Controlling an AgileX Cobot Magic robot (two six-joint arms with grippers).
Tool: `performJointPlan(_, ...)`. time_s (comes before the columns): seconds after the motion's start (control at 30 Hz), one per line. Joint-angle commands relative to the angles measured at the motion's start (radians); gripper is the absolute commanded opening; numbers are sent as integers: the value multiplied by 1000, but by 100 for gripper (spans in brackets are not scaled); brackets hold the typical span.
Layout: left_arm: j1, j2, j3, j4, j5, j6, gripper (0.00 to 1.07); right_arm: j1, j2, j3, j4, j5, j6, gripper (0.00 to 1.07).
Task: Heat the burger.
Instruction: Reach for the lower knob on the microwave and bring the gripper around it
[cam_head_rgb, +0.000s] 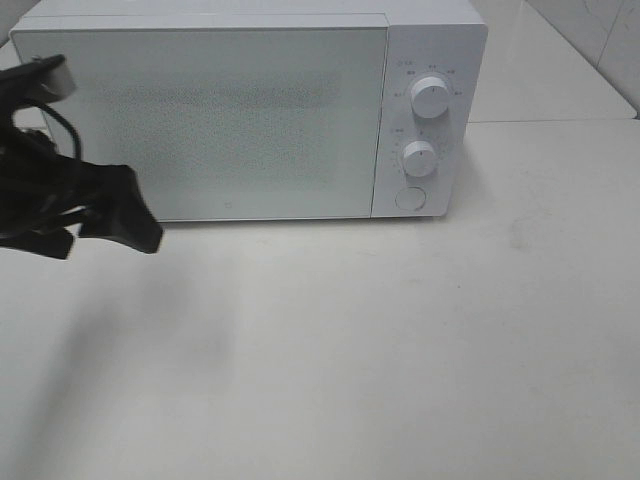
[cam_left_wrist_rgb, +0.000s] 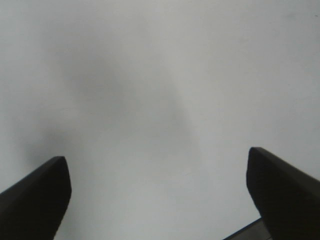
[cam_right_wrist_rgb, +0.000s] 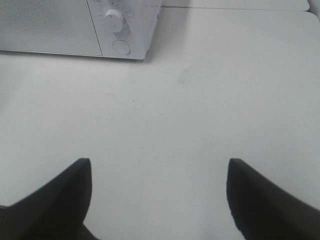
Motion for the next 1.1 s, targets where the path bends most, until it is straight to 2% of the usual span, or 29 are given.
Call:
performJointPlan(0.03,60,-60,3,76,83,-44,88,-7,-26,1,-1,-2,-4,72)
performJointPlan(0.1,134,-121,3,141,146,-68,88,-7,-26,1,-1,-2,-4,72)
performJointPlan(0.13,134,-121,3,141,146,-68,88,-7,-26,1,-1,-2,-4,72)
performJointPlan(0.2,230,-203,3,233,216,-114,88,-7,-26,1,-1,-2,-4,72)
performJointPlan(0.33,294,-265,3,301,263,-139,88,-7,-26,1,-1,-2,-4,72)
performJointPlan(0.37,308,-282,3,322,273,-153,88,-7,-26,1,-1,-2,-4,72)
performJointPlan(0.4,334,-327,3,360,286,-194,88,-7,-26,1,-1,-2,-4,72)
performJointPlan(0.67,340,-487,68,459,321,-264,88,-7,-26,1,-1,-2,-4,72)
performJointPlan(0.7,340,-487,68,459,321,-264,88,-7,-26,1,-1,-2,-4,72)
performJointPlan(0.77,340,-593,139,473,327,-262,88,-7,-26,1,-1,-2,-3,72)
performJointPlan(0.87,340,-670,191,474,326,-260,88,-7,-26,1,-1,-2,-3,72)
performJointPlan(1.1,340,-817,272,474,329,-259,88,-7,-26,1,-1,-2,-3,72)
